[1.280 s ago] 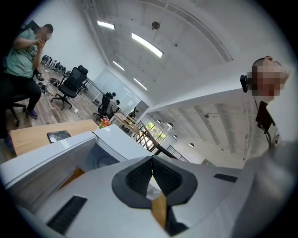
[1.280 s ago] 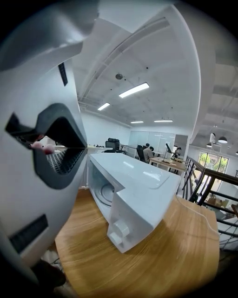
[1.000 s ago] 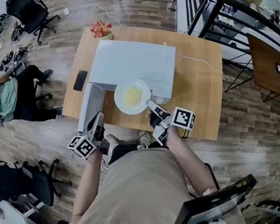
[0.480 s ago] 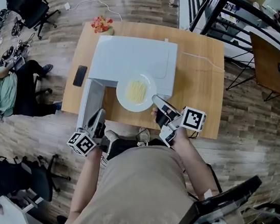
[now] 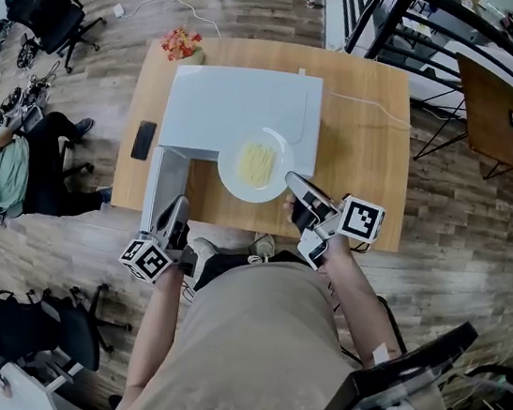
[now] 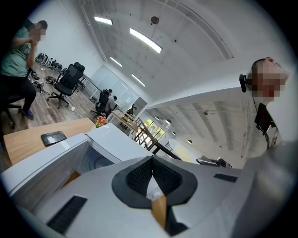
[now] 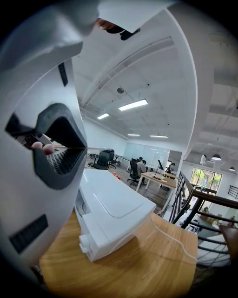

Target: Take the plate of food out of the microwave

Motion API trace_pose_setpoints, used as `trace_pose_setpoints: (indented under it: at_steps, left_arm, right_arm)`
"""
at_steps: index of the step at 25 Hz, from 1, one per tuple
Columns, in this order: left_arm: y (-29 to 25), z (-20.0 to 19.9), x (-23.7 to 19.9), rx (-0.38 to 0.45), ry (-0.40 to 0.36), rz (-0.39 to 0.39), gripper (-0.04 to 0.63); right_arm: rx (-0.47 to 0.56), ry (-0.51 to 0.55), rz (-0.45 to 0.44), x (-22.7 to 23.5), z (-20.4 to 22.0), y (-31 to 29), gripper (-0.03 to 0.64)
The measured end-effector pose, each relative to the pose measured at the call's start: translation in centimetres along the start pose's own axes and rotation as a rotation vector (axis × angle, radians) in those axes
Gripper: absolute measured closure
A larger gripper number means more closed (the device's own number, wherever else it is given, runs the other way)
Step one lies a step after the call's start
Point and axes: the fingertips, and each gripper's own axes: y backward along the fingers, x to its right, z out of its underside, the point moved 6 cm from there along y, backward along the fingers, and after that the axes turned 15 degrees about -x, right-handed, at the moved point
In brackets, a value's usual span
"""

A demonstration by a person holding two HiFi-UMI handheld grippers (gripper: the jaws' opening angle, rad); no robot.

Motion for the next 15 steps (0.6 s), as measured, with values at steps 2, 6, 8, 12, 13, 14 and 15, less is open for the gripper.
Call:
trace_pose_setpoints:
  at_steps: [2, 6, 8, 12, 13, 14, 15]
  left_arm:
    - [-0.3, -0.3, 0.0, -0.002, 0.000, 0.002, 0.591]
    - [-1.2, -0.6, 0.0, -0.007, -0.007, 0.016, 0.591]
    - [-1.5, -0.8, 0.1, -0.014, -0.011, 0.021, 0.591]
    - [-1.9, -0.7, 0.1, -0.019, -0.016, 0.041, 0.591]
    - [-1.9, -0.5, 0.2, -0.021, -0.016, 0.043, 0.591]
    - [-1.9, -0.4, 0.3, -0.025, -0.017, 0.042, 0.591]
    - [-1.8, -0.2, 0.3, -0.029, -0.017, 0.042, 0.591]
  right_arm:
    - [0.008, -0.008, -0.001, 0.1, 0.0, 0.1, 0.603]
    - [0.022, -0.010, -0.001, 0.2, -0.1, 0.5, 0.603]
    - [0.027, 0.000, 0.008, 0.2, -0.2, 0.7, 0.603]
    - [0.035, 0.019, 0.031, 0.2, 0.1, 1.2, 0.603]
    - [0.037, 0.020, 0.035, 0.2, 0.3, 1.4, 0.603]
    - [0.039, 0.018, 0.039, 0.3, 0.5, 1.6, 0.603]
    - [0.042, 0.015, 0.042, 0.5, 0.8, 1.8, 0.603]
